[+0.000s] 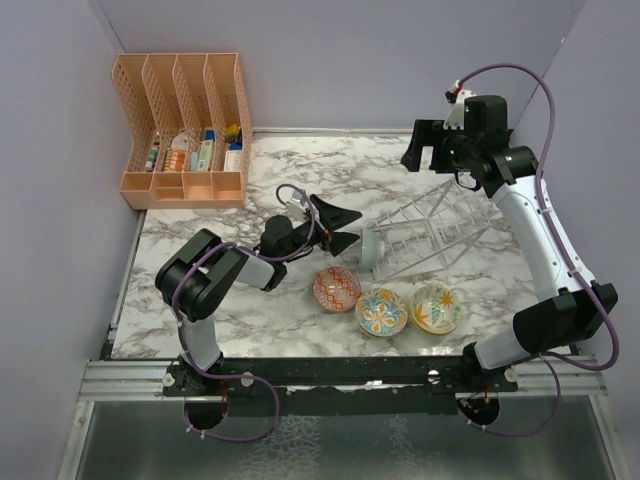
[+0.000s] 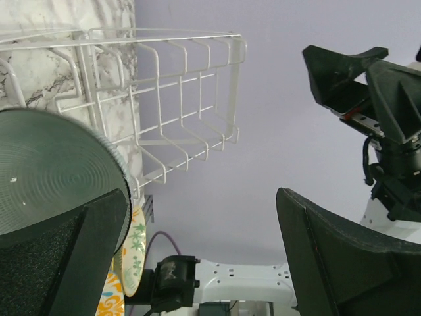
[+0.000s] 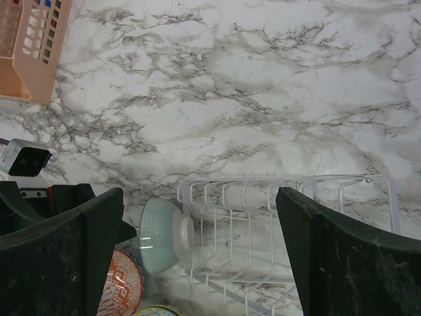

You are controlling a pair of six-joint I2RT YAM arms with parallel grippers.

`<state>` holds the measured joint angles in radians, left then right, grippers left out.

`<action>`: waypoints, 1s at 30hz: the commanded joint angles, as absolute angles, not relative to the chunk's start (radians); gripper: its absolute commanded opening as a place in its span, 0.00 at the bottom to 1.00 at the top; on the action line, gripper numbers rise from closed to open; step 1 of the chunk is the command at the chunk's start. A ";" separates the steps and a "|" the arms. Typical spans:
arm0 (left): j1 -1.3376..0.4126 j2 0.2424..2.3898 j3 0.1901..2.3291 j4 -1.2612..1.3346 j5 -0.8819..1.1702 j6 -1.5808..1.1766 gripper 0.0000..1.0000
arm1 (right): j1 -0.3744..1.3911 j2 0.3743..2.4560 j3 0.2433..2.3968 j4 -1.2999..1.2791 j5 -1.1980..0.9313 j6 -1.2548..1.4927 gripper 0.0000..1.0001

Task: Load the bowls into the dish rack

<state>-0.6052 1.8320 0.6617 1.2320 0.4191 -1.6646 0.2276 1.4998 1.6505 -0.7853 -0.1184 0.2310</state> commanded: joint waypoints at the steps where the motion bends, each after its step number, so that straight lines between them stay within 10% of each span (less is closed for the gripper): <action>1: -0.610 1.827 0.676 1.190 0.483 -1.600 0.99 | 0.223 1.463 1.629 -0.773 -0.136 0.222 1.00; 12: -0.612 1.725 0.749 0.822 0.536 -1.388 0.99 | 0.224 1.440 1.623 -0.768 -0.144 0.227 1.00; 30: -0.696 1.781 1.155 -0.019 0.420 -0.989 0.72 | 0.210 1.410 1.583 -0.755 -0.129 0.232 1.00</action>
<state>-0.6769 1.7416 1.1355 0.1341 0.4484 -1.0538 0.2203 1.4342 1.5826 -0.7837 -0.1257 0.2314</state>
